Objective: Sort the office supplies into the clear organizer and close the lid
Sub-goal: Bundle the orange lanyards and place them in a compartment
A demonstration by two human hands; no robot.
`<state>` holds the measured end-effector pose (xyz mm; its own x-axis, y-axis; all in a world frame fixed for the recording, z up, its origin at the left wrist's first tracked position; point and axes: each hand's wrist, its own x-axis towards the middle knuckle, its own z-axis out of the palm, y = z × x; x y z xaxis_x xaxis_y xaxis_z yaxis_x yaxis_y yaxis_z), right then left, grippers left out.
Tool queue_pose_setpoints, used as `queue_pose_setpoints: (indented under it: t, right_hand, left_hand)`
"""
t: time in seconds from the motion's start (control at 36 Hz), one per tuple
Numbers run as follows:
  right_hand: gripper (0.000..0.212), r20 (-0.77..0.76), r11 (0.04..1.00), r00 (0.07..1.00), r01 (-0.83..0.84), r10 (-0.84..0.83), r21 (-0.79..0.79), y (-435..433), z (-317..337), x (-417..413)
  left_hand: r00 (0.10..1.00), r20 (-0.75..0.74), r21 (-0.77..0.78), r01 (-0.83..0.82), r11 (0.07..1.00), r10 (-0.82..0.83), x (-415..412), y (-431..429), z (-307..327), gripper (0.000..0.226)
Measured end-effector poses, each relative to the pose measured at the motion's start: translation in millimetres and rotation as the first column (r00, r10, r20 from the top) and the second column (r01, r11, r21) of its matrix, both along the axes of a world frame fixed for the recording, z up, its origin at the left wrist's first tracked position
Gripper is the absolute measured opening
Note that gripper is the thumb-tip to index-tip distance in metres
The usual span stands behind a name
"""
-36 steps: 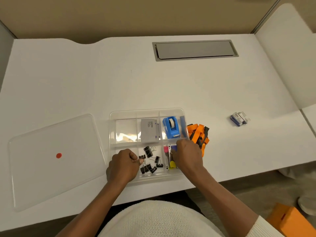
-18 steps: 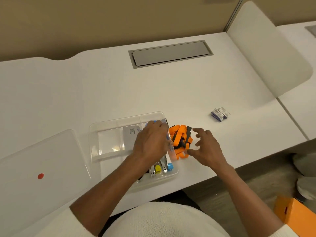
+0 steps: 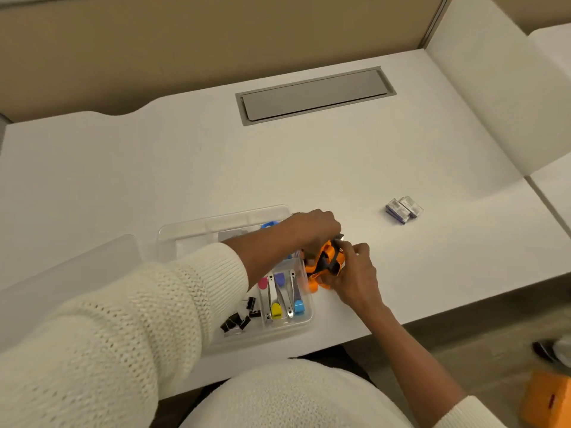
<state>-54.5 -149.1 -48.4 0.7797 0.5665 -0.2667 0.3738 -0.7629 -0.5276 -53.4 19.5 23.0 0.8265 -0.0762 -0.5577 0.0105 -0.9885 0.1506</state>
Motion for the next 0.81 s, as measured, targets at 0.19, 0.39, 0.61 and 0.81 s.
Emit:
queue_pose_setpoints:
  t: [0.19, 0.39, 0.61, 0.81]
  right_hand:
    - [0.055, -0.004, 0.993, 0.997, 0.072, -0.072, 0.096, -1.8, -6.0, 21.9]
    - [0.042, -0.071, 0.966, 0.991, 0.128, -0.115, 0.224, -4.2, 9.6, 35.0]
    - [0.044, -0.036, 0.908, 0.997, 0.075, -0.066, 0.412, 20.4, 82.9, 23.6]
    - [0.037, -0.101, 0.862, 0.990, -0.033, 0.098, 0.506, 82.8, 145.3, -8.8]
  left_hand:
    - [0.986, 0.078, -0.096, -0.139, 0.986, 0.147, 3.9, -4.8, 0.6, 0.026]
    - [0.949, 0.124, -0.202, -0.260, 0.944, 0.288, -2.0, 4.0, 12.8, 0.019]
    - [0.839, 0.282, -0.343, -0.366, 0.865, 0.466, -40.6, 34.4, 78.5, 0.019]
    - [0.688, 0.359, -0.381, -0.508, 0.772, 0.630, -111.1, 78.5, 142.7, 0.022]
